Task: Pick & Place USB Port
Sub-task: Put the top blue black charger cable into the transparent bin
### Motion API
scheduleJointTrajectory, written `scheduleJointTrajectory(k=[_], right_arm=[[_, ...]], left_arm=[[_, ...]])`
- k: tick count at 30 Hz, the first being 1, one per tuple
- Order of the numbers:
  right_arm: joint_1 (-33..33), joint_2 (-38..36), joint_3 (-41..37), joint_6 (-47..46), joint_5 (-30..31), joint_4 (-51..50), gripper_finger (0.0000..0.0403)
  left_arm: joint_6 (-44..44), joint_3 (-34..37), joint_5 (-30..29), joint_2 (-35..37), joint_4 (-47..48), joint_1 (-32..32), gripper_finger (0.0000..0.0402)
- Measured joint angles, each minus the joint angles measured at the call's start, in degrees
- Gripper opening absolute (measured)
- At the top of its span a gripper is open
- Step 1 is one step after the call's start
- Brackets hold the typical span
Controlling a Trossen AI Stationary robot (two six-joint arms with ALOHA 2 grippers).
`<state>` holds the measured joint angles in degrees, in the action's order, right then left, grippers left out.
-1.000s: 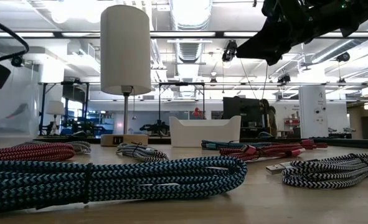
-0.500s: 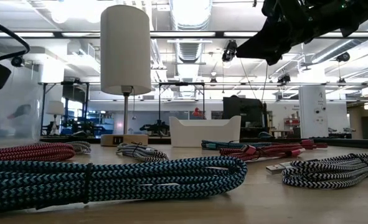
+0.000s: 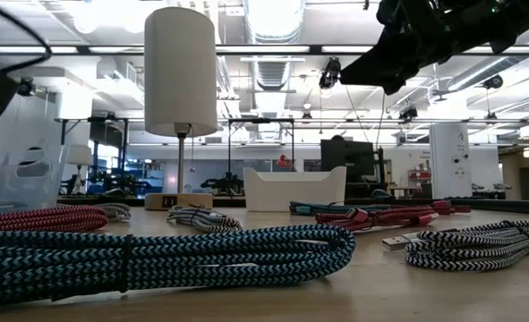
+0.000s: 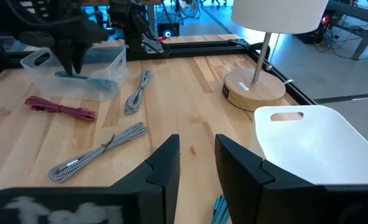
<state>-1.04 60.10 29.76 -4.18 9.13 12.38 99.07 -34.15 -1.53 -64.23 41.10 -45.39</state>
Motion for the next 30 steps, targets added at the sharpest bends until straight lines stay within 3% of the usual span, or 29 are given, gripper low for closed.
scheduleJointTrajectory(k=[4, 9, 16, 21, 30], right_arm=[[0.02, 0.00, 0.00, -0.18, 0.00, 0.00, 0.0103], [0.02, 0.00, -0.02, -1.14, 0.00, 0.00, 0.0107], [0.02, 0.00, -0.11, -4.72, -0.15, -0.11, 0.0111], [0.02, 0.00, -0.13, -5.74, -0.15, -0.20, 0.0130], [0.02, 0.70, -0.13, -11.95, -0.13, -5.88, 0.0166]], left_arm=[[-1.71, -4.96, -1.46, 0.02, 6.74, 0.02, 0.0087], [-4.16, -13.37, -9.22, 0.04, 17.04, 0.02, 0.0085], [-17.52, -22.74, -32.42, 0.09, 20.20, 0.04, 0.0085], [-27.41, -24.86, -46.19, 0.09, 20.22, 0.24, 0.0085], [-30.26, -24.70, -48.86, -0.15, 18.85, 4.84, 0.0085]])
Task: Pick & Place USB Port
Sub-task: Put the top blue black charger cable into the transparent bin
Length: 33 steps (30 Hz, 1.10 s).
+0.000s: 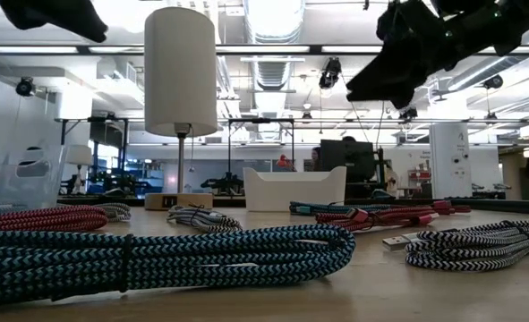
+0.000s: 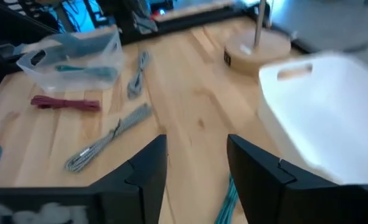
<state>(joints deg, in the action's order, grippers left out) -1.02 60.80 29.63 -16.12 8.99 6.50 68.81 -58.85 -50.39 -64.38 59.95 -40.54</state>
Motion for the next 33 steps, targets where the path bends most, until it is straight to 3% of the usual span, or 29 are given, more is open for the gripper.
scheduleJointTrajectory(k=[9, 15, 21, 29, 33], right_arm=[[0.00, 11.77, 0.31, -7.61, 0.04, -0.04, 0.0167], [0.00, 20.57, 3.57, -5.62, 0.17, 0.09, 0.0167], [-0.02, 27.33, 6.67, -5.97, 5.06, -0.46, 0.0166], [-0.09, 34.58, 9.77, -6.86, 5.23, -0.98, 0.0166], [-0.07, 37.13, 11.61, -8.29, 8.32, -4.36, 0.0166]], left_arm=[[-10.73, 0.02, -2.39, 0.00, -5.71, 6.59, 0.0085], [-16.18, 0.02, -2.40, 0.00, -6.54, 9.47, 0.0085], [-17.52, 0.02, -2.36, 0.00, -6.60, 10.54, 0.0085], [-17.50, 0.04, -2.23, 0.00, -6.61, 10.57, 0.0085], [-17.50, 0.04, -2.21, 0.00, -6.69, 10.57, 0.0085]])
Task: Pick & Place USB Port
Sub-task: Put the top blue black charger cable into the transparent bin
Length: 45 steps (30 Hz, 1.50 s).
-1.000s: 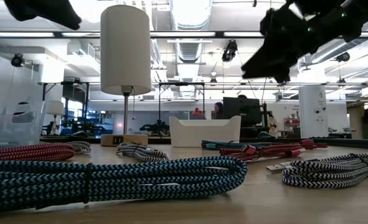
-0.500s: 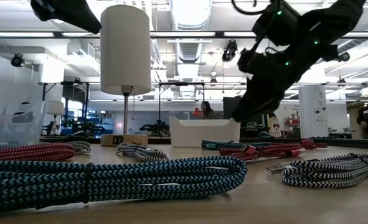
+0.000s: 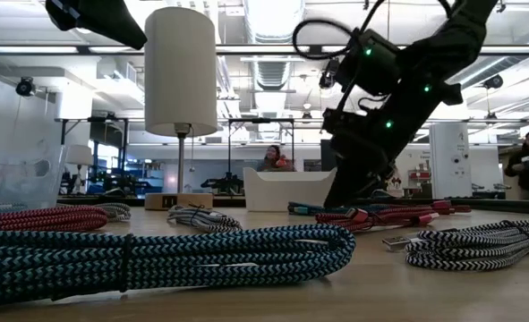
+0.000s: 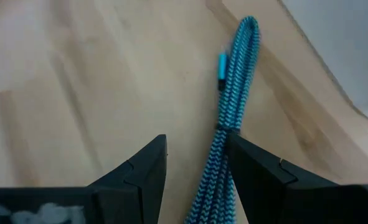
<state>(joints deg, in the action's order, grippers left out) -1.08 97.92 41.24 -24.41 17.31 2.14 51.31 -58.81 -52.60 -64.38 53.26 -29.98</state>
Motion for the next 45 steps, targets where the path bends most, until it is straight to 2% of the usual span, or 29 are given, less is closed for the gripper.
scheduleJointTrajectory(k=[5, 8, 19, 25, 28, 34, 45], right_arm=[[-0.10, 1.14, 0.85, -1.98, 1.11, -3.45, 0.0163], [-0.08, 1.16, 0.83, -2.17, 0.30, -3.52, 0.0145], [-0.11, 0.79, 0.85, -1.91, -2.15, -3.87, 0.0024], [-0.01, -0.08, 2.14, -1.17, -8.43, -4.39, 0.0021], [0.09, -1.50, 3.24, 0.13, -9.45, -4.23, 0.0022], [0.11, -7.44, 4.02, 6.60, -9.00, -4.16, 0.0022], [1.26, -27.00, 1.35, 15.36, -8.35, -6.22, 0.0022]], left_arm=[[0.01, 0.00, 0.00, 0.00, -0.25, -0.02, 0.0085], [0.02, 0.00, 0.00, 0.00, -0.25, 0.04, 0.0085], [0.07, 0.00, -0.01, 0.00, -0.87, 0.26, 0.0085], [-0.02, 0.00, -0.02, 0.00, -1.19, 0.26, 0.0085], [-0.64, 0.02, -0.04, -0.02, -1.25, 0.30, 0.0085], [-3.71, 0.02, -0.04, -0.02, -1.91, 0.84, 0.0085], [-10.88, 0.02, 0.05, -0.02, -1.82, 3.11, 0.0085]])
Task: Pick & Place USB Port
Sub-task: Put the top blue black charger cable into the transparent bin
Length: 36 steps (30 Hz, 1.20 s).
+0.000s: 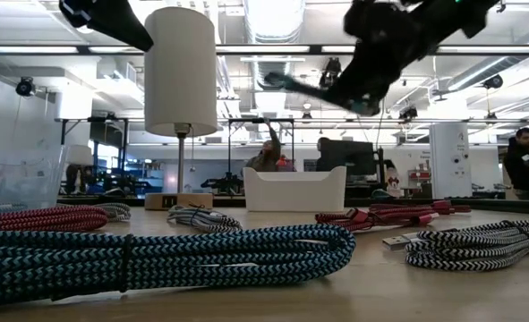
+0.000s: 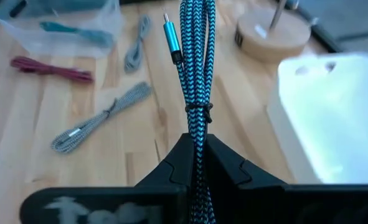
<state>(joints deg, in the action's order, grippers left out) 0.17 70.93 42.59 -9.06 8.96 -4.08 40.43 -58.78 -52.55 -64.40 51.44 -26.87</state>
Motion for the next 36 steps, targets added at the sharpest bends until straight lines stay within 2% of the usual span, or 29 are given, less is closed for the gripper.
scheduleJointTrajectory(k=[3, 7, 12, 15, 18, 26, 30, 36], right_arm=[[0.36, -3.55, -2.43, 0.41, 0.04, 0.82, 0.0022], [0.47, -6.53, -7.14, 0.11, -0.03, 7.52, 0.0022], [0.47, -7.28, -12.71, 2.02, -0.79, 21.97, 0.0022], [0.43, -5.39, -15.18, 2.65, -4.83, 32.53, 0.0022], [0.47, -2.67, -15.89, 3.08, -8.99, 38.26, 0.0022], [0.47, 6.63, -10.53, 3.33, -9.44, 40.18, 0.0022], [0.43, 11.22, -6.30, 3.24, -9.76, 40.19, 0.0022], [0.47, 18.29, 1.17, 3.23, -15.85, 40.49, 0.0022]], left_arm=[[-1.73, 0.00, 0.98, 0.14, 0.09, 0.63, 0.0085], [-3.72, 0.00, 4.05, 0.70, 2.20, 1.56, 0.0091], [-6.18, 1.31, 5.25, 0.73, 2.59, 3.12, 0.0126], [-7.95, 3.55, 5.41, 0.50, -1.49, 4.04, 0.0155], [-12.31, 7.22, 6.30, 0.50, -9.91, 4.84, 0.0178], [-25.46, 19.45, 18.41, 0.48, -45.73, 7.90, 0.0199], [-28.44, 24.79, 18.65, 0.48, -60.32, 9.52, 0.0198], [-29.05, 30.38, 18.69, 0.48, -71.80, 10.84, 0.0198]])
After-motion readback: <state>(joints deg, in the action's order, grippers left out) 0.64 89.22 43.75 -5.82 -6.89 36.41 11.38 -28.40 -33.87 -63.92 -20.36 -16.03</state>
